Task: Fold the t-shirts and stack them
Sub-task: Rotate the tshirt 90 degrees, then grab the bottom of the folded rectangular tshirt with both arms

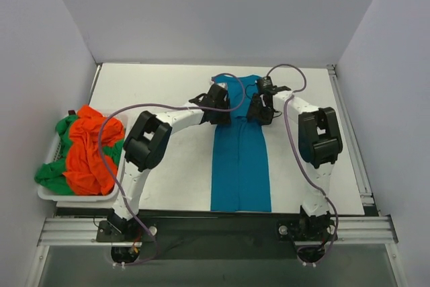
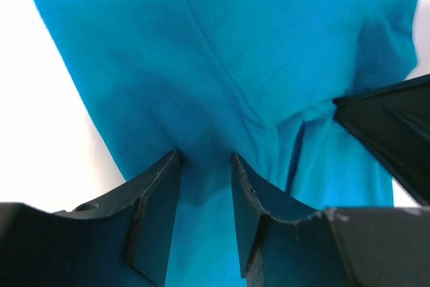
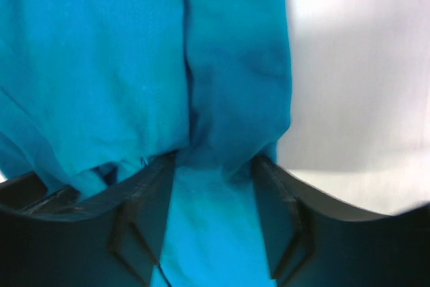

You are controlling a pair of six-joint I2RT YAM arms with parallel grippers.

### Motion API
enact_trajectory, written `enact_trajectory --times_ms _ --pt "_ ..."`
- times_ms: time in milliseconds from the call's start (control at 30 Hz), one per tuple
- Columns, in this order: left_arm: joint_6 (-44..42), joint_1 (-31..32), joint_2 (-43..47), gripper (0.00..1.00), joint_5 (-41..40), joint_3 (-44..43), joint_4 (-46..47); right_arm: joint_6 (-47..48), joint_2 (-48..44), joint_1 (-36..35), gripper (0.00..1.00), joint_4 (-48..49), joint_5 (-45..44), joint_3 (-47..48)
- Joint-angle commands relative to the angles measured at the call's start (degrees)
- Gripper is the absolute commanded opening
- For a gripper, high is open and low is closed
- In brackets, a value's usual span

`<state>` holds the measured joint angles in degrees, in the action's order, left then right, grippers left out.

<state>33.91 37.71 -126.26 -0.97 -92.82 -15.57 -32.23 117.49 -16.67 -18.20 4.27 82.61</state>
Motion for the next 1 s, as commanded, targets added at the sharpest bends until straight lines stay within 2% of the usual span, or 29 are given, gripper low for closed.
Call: enact_trajectory --times_ms 0,133,267,367,433,500,567,600,633,700,733,767,800,967 --pt "-0.69 -2.12 -6.45 0.47 0.97 -7.80 -5.16 5.07 7.03 2.16 0.53 -3.42 0.73 5.88" --pt "-1.83 -3.87 -11.98 0.51 4.31 -17.12 -6.22 6.74 8.98 3.22 0.59 -6.14 2.84 13.27" --pt "-2.79 -6.07 -12.00 0.65 8.88 -24.41 -5.96 8.50 7.67 3.48 0.66 -9.57 2.50 18.98" --pt "-4.02 -6.69 -8.23 0.70 10.28 -26.10 -6.75 8.76 4.25 3.57 0.67 -11.95 1.71 20.84" --pt "-4.29 -7.04 -2.63 0.72 10.12 -23.83 -6.40 7.72 -0.49 3.66 0.67 -12.74 0.65 17.88" --pt "-3.77 -6.95 1.96 0.72 9.59 -16.92 -5.09 6.66 -6.62 3.40 0.66 -12.74 0.65 14.09" --pt "-0.54 -6.86 9.95 0.71 6.53 -9.18 -5.00 4.38 -11.38 2.61 0.65 -12.65 -0.92 5.49" --pt "1.05 -6.78 12.85 0.68 6.07 -4.70 -3.17 3.50 -16.54 2.17 0.63 -12.39 -1.28 1.46" --pt "2.64 -6.60 19.14 0.65 5.64 6.83 -1.15 1.83 -19.29 1.73 0.61 -11.08 -1.55 -5.63" --pt "7.03 -5.64 25.59 0.60 3.97 18.40 4.55 -0.46 -28.13 0.85 0.54 -8.71 0.02 -14.36" --pt "8.18 -4.33 31.10 0.56 3.00 27.16 5.89 -1.08 -31.33 0.32 0.53 -5.74 0.38 -18.32" --pt "9.75 -3.71 33.42 0.54 2.73 31.25 6.78 -3.08 -34.23 -0.38 0.52 -4.84 0.30 -25.93" --pt "10.12 -2.83 35.62 0.52 2.38 34.34 7.31 -3.80 -39.13 -2.73 0.50 -4.22 -0.22 -28.96" --pt "11.44 5.86 46.35 0.51 1.41 48.40 6.61 -8.98 -51.46 -9.35 0.46 -3.07 -2.60 -44.35"
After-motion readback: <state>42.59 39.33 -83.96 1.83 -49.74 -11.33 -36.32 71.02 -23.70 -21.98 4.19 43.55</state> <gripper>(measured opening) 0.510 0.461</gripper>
